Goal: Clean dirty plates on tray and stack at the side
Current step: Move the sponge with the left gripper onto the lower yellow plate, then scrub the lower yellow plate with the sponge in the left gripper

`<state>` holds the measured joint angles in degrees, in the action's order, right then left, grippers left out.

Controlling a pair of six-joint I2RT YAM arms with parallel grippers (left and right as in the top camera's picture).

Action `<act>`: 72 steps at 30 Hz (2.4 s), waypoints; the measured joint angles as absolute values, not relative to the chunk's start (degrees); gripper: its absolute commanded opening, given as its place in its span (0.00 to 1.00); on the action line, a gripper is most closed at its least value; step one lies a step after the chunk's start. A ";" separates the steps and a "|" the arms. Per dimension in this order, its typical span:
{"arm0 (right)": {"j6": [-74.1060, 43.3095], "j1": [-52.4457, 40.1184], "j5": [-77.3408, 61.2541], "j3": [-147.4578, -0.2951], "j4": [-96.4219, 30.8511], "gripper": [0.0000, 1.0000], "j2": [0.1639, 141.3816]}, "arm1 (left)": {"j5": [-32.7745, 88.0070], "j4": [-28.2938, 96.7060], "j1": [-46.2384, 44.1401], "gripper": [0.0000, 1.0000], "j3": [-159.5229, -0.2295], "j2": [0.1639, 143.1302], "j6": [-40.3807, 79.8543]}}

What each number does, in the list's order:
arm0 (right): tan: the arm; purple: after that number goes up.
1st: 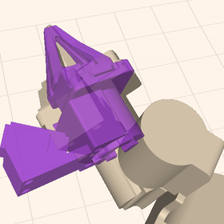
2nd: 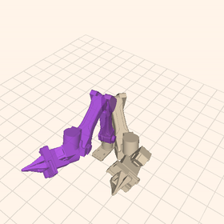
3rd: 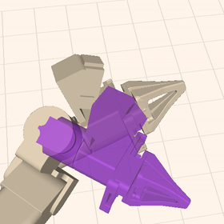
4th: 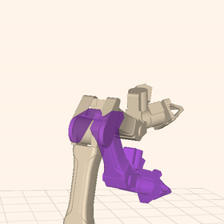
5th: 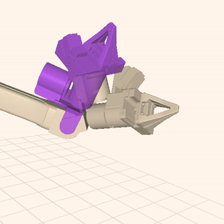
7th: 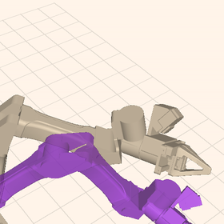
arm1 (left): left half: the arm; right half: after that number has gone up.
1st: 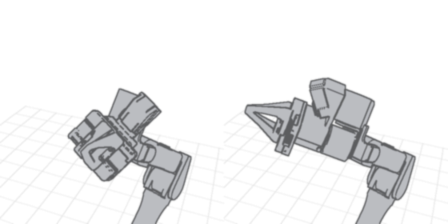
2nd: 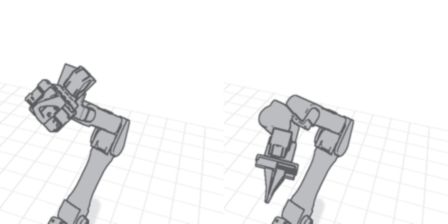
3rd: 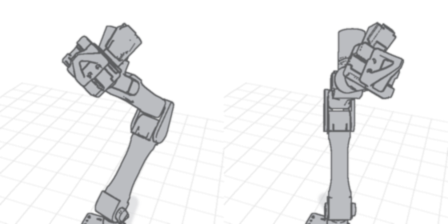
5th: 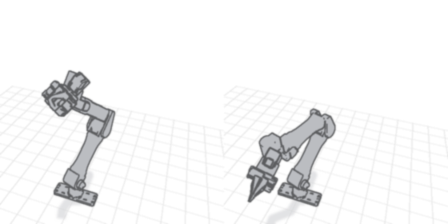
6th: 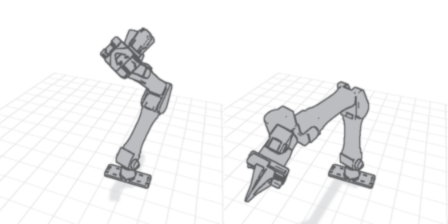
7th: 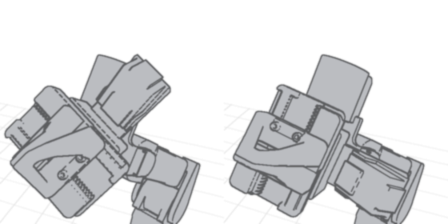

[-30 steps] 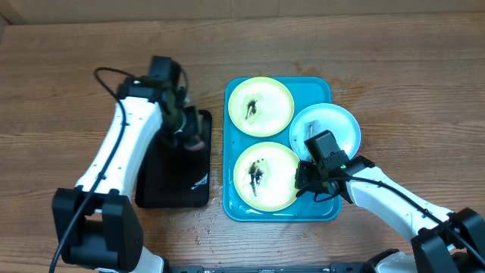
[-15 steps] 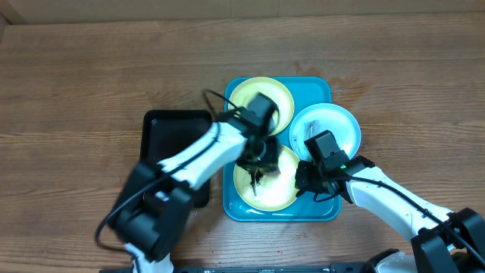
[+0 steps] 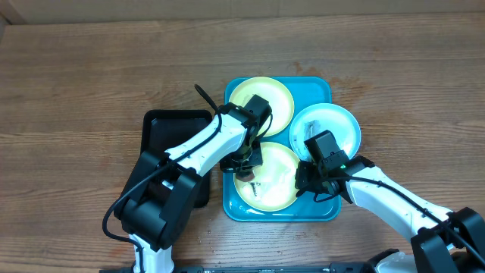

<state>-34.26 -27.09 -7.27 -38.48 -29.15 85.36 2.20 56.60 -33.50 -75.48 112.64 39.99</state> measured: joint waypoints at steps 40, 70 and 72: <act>-34.50 -27.53 -9.21 -38.57 -28.80 0.04 85.47 | 10.46 65.82 -36.62 0.04 -78.65 117.84 35.20; -34.22 -26.33 -6.20 -39.59 -30.11 0.04 85.49 | 17.69 43.94 -32.05 0.04 -79.37 117.49 37.12; -34.06 -26.33 -6.15 -39.59 -30.17 0.04 85.45 | 23.11 38.83 -33.87 0.04 -78.81 118.10 36.91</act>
<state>-34.06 -26.33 -6.15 -39.59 -30.17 85.45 23.11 38.83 -33.87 -78.81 118.10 36.91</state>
